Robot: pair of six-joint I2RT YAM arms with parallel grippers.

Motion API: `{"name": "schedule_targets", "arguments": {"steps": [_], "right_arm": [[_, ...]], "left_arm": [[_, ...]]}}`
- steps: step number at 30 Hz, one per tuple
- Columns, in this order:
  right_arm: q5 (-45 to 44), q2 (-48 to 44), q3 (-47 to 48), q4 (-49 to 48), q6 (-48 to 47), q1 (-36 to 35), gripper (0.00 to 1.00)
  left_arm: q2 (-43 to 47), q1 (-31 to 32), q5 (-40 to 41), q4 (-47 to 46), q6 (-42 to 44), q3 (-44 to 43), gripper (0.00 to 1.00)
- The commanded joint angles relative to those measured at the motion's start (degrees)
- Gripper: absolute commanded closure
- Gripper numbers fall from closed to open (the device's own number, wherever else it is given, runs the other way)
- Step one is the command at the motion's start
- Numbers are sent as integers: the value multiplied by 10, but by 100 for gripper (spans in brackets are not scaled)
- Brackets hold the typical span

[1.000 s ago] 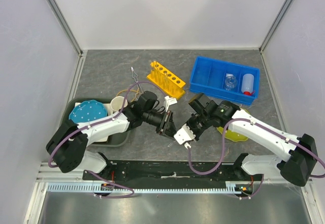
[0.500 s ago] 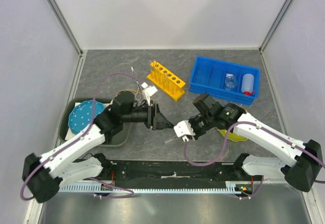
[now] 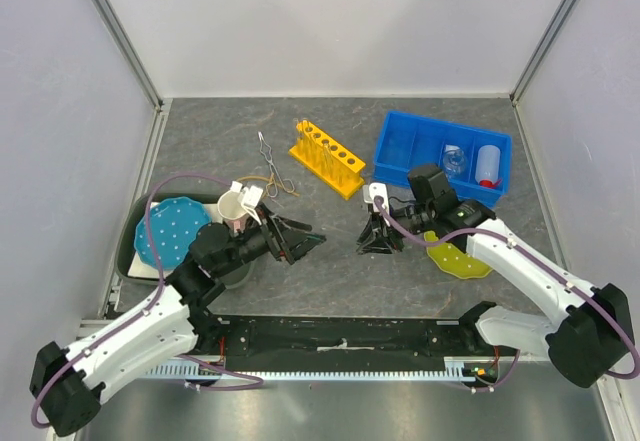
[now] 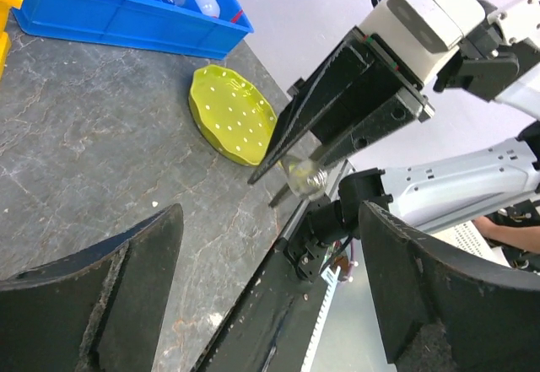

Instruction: Organize the chemistry lab equipment

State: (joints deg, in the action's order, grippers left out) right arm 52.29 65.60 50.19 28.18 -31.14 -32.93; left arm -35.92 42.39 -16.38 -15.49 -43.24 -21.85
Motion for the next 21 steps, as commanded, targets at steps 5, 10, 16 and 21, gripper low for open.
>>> {"name": "schedule_targets", "arguments": {"steps": [5, 10, 16, 21], "right_arm": [[74, 4, -29, -122, 123, 19, 80], [76, 7, -33, -134, 133, 27, 79], [75, 2, -54, -153, 143, 30, 79], [76, 6, -55, -161, 151, 32, 79]], "left_arm": [[-119, 21, 42, -184, -44, -22, 10], [-178, 45, 71, -192, -41, -53, 24], [-186, 60, 111, -170, -23, -68, 36], [-194, 70, 115, -148, -14, -82, 41]]}}
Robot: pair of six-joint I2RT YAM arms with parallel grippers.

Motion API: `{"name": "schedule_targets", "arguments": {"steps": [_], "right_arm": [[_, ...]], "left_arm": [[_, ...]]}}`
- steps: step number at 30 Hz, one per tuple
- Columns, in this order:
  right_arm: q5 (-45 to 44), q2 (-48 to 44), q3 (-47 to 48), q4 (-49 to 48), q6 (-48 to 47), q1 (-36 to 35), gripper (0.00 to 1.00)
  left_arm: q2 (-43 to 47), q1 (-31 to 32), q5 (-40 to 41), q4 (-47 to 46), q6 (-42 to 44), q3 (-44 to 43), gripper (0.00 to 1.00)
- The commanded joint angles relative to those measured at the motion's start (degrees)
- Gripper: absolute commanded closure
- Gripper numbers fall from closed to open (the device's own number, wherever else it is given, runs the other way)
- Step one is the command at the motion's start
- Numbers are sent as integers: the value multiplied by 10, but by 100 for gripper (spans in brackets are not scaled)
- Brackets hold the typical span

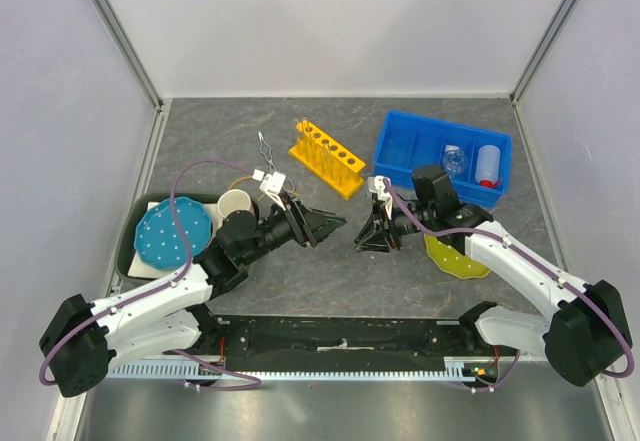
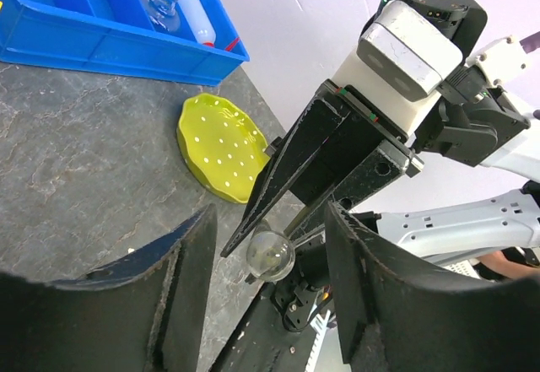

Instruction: Organize the chemistry lab equipment

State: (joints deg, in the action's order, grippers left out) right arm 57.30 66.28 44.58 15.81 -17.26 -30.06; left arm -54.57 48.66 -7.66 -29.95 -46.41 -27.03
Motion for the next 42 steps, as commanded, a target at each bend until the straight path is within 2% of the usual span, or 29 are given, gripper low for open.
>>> {"name": "schedule_targets", "arguments": {"steps": [1, 8, 12, 14, 15, 17, 18, 21, 25, 28, 35, 42], "right_arm": [[26, -1, 2, -38, 13, 4, 79], [24, -8, 1, -39, 16, 8, 78], [24, -13, 1, -39, 16, 13, 74], [23, -19, 2, -39, 17, 18, 64], [19, -21, 2, -36, 17, 21, 48], [0, -36, 9, -32, 10, 41, 31], [-4, -42, 12, -28, 6, 52, 18], [-19, -66, 25, -25, 2, 126, 2], [-22, -84, 23, -26, 7, 253, 2], [-28, -86, 2, -26, 3, 314, 2], [-75, -109, -12, -16, -18, 342, 2], [-97, -117, -15, -14, -29, 343, 2]], "left_arm": [[-9, 8, 27, 3, 20, -34, 42], [-19, 14, 15, 85, 53, -86, 69], [-12, 15, 20, 158, 71, -110, 83], [-5, 15, 26, 177, 80, -120, 89], [-2, 14, 37, 185, 92, -123, 89], [6, 14, 53, 217, 108, -136, 89], [7, 13, 70, 232, 126, -144, 89], [-11, 1, 100, 295, 169, -187, 90], [-62, -35, 99, 362, 225, -255, 90], [-119, -68, 88, 384, 265, -315, 90], [-253, -121, 80, 401, 330, -469, 91], [-362, -128, 83, 430, 367, -579, 91]]}}
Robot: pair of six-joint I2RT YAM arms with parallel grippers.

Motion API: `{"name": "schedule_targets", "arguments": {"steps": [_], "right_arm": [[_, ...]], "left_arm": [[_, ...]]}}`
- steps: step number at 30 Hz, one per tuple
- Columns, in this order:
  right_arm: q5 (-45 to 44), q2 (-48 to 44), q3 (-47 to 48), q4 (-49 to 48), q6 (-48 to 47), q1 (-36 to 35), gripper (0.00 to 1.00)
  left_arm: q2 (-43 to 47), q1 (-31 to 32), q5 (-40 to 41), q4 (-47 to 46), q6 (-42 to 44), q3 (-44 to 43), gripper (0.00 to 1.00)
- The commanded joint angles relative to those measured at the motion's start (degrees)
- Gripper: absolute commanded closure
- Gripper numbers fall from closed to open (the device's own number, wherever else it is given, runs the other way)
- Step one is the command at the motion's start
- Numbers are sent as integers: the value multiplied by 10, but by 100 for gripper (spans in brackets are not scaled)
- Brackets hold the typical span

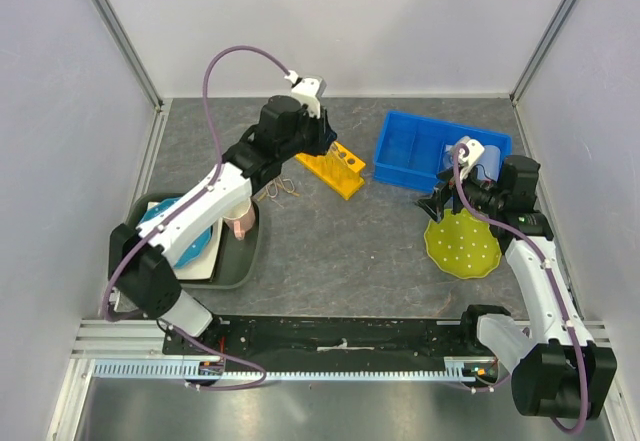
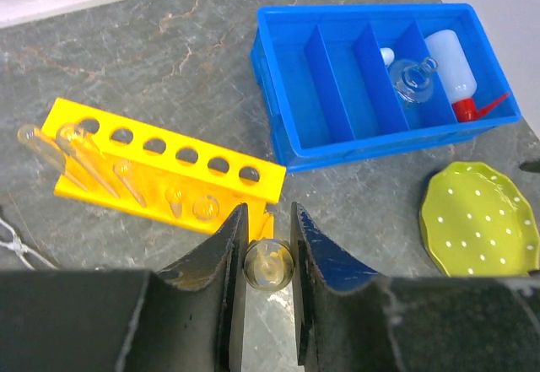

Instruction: Organize the chemistry lab equipment

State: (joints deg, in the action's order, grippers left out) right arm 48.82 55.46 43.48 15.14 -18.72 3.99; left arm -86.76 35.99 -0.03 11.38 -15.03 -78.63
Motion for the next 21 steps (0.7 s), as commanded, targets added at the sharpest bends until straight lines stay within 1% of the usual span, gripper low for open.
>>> {"name": "schedule_targets", "arguments": {"steps": [1, 7, 21], "right_arm": [[-13, -10, -4, -7, -13, 1, 2], [-7, -11, -3, -6, -12, 2, 2], [-1, -4, -2, -4, -13, 2, 2]], "left_arm": [[-49, -1, 7, 28, 57, -82, 91], [-101, -1, 14, 54, 76, -130, 91], [-143, 0, 6, 90, 92, -159, 91]]}}
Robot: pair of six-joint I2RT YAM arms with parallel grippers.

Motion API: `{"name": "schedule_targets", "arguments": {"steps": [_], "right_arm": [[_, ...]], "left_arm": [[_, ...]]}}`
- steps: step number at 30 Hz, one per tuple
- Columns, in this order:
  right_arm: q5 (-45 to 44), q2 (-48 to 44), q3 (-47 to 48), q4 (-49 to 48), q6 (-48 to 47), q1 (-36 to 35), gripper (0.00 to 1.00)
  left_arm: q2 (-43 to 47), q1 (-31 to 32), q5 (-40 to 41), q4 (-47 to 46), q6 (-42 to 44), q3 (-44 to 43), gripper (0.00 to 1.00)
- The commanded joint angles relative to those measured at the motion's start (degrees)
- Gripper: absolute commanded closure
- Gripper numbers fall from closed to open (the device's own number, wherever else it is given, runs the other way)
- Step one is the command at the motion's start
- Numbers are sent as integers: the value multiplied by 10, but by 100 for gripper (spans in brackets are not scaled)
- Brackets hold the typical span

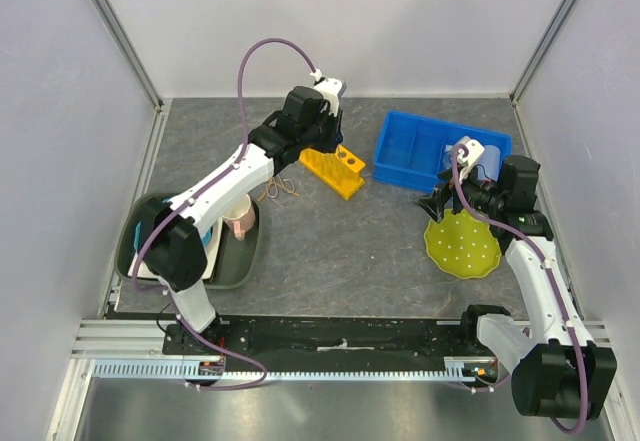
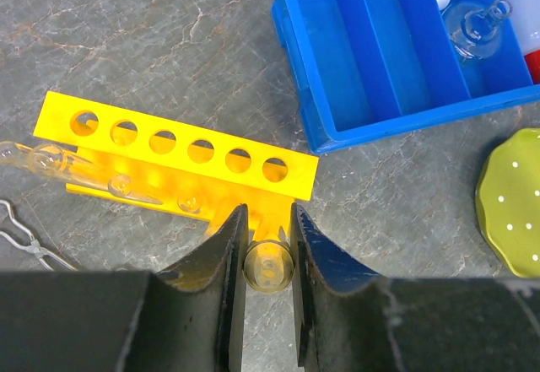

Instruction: Organize the chemistry lab equipment

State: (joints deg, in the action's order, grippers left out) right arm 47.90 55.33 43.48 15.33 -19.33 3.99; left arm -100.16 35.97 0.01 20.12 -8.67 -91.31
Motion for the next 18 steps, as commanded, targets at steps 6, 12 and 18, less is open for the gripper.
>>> {"name": "schedule_targets", "arguments": {"steps": [6, 12, 18], "right_arm": [[7, 0, -2, -4, -9, 1, 2], [7, 4, -2, -3, -11, 1, 2], [7, 7, -2, -3, -13, 1, 2]], "left_arm": [[-26, 0, 9, 12, 40, -43, 91], [-38, 0, 6, 12, 45, -50, 90], [-54, 1, -13, 19, 49, -50, 90]]}}
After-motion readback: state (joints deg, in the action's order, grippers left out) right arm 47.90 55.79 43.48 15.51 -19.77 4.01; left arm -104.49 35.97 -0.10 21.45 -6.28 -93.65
